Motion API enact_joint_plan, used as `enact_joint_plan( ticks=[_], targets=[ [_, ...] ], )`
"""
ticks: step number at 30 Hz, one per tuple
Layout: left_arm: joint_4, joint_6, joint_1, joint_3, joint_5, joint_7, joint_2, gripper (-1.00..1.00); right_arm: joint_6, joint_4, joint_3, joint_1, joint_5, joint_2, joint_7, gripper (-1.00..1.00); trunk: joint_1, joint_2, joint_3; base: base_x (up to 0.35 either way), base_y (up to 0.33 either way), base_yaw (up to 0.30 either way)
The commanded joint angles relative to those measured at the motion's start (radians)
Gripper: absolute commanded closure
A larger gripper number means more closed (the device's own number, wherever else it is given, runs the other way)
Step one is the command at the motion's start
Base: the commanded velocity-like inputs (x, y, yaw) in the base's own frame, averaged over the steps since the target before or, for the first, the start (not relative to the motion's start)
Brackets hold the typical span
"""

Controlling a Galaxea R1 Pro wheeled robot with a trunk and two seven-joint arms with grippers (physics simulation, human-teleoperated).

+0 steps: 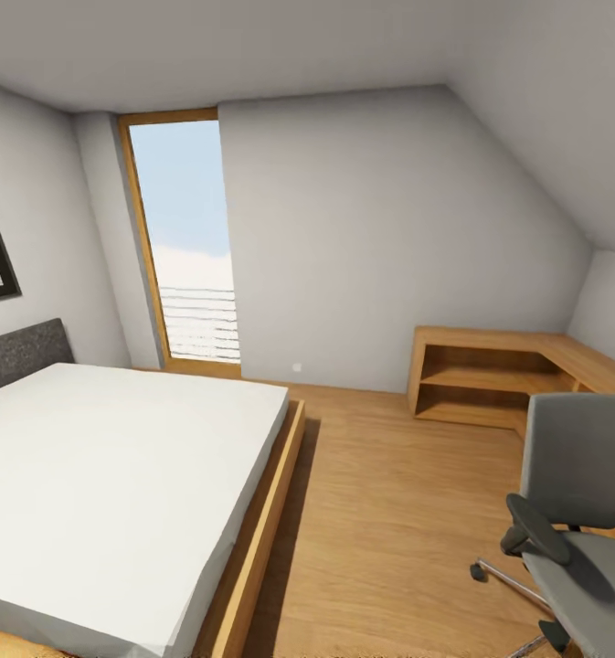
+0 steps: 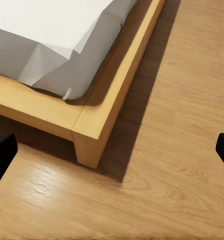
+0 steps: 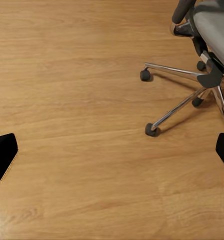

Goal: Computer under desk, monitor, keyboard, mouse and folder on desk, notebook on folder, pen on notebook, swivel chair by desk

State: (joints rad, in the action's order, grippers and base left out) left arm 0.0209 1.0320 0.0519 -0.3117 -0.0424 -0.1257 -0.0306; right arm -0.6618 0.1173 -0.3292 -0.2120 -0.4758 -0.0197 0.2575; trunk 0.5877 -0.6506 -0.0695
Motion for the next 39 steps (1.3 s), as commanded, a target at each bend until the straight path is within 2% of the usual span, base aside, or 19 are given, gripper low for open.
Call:
enact_joint_plan(
  ticks=[1,8,14,20,23,24,31,35,38,39],
  targets=[
    [0.002,-0.006,0.000,-0.009,-0.004,-0.006,-0.002,-1.00,0.017,0.013,-0.008,-0.002,-0.003,-0.001,0.008,-1.00,0.000,-0.001,-0.003,0.000,0.000,0.000],
    [0.034,-0.069,0.000,-0.007,-0.001,-0.002,-0.001,-1.00,0.104,0.053,-0.001,-0.051,-0.010,-0.024,0.009,-1.00,0.000,-0.001,-0.014,0.000,0.000,0.000],
    [0.176,-0.100,0.001,-0.008,0.003,0.001,-0.001,-1.00,0.118,0.060,0.027,-0.095,-0.056,-0.037,0.007,-1.00,0.000,-0.001,-0.024,0.000,0.000,0.000],
    [0.271,-0.137,0.001,-0.011,0.014,0.008,-0.005,-1.00,0.096,0.054,0.034,-0.104,-0.073,-0.049,0.003,-1.00,0.000,-0.001,-0.033,0.000,0.000,-0.001],
    [0.334,-0.245,-0.015,-0.011,0.018,0.031,-0.021,-1.00,0.081,0.035,0.034,-0.106,-0.079,-0.066,0.000,-1.00,0.000,-0.001,-0.038,0.000,0.000,-0.031],
    [0.362,-0.343,-0.038,-0.010,0.020,0.049,-0.031,-1.00,0.074,0.026,0.034,-0.106,-0.080,-0.072,-0.001,-1.00,0.000,-0.001,-0.040,0.000,0.000,-0.050],
    [0.415,-0.739,-0.109,-0.009,0.023,0.094,-0.037,-1.00,0.055,0.011,0.035,-0.107,-0.082,-0.078,-0.003,-1.00,0.000,-0.001,-0.051,0.000,0.000,-0.073],
    [0.420,-0.787,-0.119,-0.008,0.020,0.098,-0.034,-1.00,0.053,0.009,0.034,-0.107,-0.082,-0.076,-0.002,-1.00,0.000,-0.001,-0.057,0.000,0.000,-0.109],
    [0.414,-0.770,-0.122,-0.006,0.017,0.098,-0.033,-1.00,0.053,0.008,0.034,-0.107,-0.083,-0.073,-0.001,-1.00,0.000,-0.001,-0.061,0.000,0.000,-0.120],
    [0.409,-0.737,-0.123,-0.005,0.016,0.098,-0.031,-1.00,0.052,0.008,0.033,-0.107,-0.083,-0.069,0.000,-1.00,0.000,-0.001,-0.063,0.000,0.000,-0.125]
  ],
)
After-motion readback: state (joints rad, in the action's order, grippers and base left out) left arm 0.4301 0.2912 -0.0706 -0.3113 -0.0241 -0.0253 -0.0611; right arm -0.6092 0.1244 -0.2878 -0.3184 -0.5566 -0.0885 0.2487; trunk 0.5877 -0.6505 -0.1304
